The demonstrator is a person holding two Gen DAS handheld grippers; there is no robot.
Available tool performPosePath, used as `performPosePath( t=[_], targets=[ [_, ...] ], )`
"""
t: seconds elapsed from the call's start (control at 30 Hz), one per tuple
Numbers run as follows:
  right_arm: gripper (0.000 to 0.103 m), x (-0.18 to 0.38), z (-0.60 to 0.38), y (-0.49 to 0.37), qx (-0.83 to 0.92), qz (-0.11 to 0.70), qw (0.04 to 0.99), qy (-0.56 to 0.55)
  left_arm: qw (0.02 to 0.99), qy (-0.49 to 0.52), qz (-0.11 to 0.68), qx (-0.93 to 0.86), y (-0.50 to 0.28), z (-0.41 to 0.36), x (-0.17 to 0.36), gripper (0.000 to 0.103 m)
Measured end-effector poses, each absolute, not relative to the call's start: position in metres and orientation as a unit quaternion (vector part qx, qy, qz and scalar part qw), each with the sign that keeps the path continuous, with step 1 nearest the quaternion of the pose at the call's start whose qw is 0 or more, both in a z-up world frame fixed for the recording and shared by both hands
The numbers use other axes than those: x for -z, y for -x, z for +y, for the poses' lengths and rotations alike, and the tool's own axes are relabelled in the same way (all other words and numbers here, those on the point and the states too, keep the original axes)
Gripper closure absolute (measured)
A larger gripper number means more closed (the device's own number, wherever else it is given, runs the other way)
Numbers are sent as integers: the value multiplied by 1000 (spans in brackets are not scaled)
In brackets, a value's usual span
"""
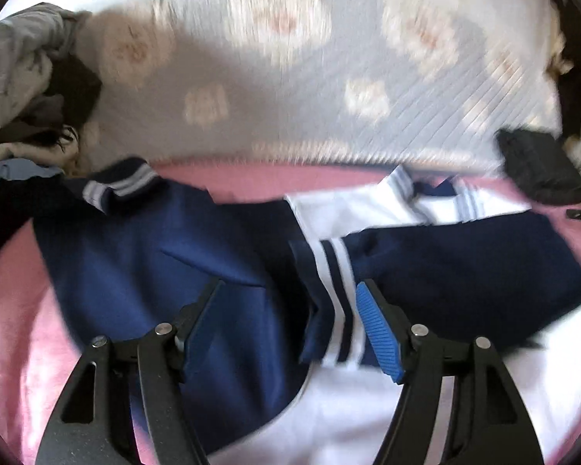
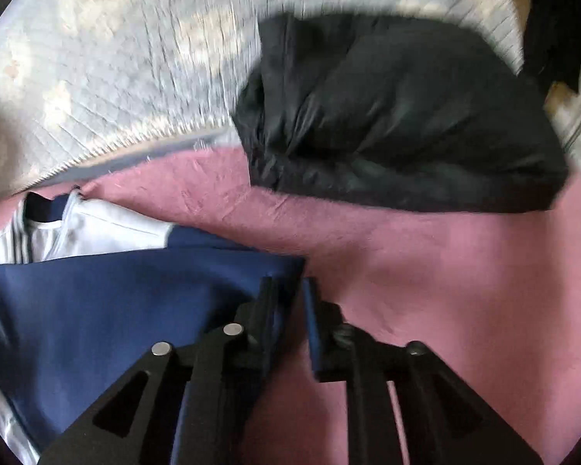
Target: Fold large clothes
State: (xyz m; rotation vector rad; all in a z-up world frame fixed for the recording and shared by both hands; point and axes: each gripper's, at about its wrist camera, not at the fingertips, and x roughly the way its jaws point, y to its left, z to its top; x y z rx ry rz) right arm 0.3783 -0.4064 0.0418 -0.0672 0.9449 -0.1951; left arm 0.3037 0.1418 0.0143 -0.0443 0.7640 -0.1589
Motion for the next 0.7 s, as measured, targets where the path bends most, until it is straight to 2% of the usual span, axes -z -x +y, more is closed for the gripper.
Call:
performPosePath(
  t=[0.03, 0.1, 0.13, 0.17, 0.3, 0.5, 0.6, 0.7],
  targets=[
    [83, -57, -403, -362, 86, 442, 892, 39, 930, 29, 358, 81, -289, 156, -26, 30],
    [70, -86, -396, -328, 64, 411, 909, 36, 938, 28, 340, 61, -265, 181, -45, 22],
    [52, -96, -392, -317, 57, 395, 916, 35, 941, 28, 334, 49, -255, 194, -53, 22],
    [42, -107, -385, -298, 53, 371, 927, 34, 942, 30, 332, 46, -248, 205, -60, 22],
    [42, -120, -351, -251, 23, 342, 939, 21, 945, 53, 317, 64, -229, 234, -74, 22],
    [42, -119, -303, -206, -93, 358, 929, -36, 947, 75, 309, 46, -234, 251, -69, 19],
    [42, -131, -296, -185, -190, 371, 901, -123, 946, 78, 315, 19, -248, 264, -63, 19],
    [42, -163, -290, -159, -262, 344, 885, -174, 942, 106, 318, 19, -254, 278, -60, 19]
  ],
)
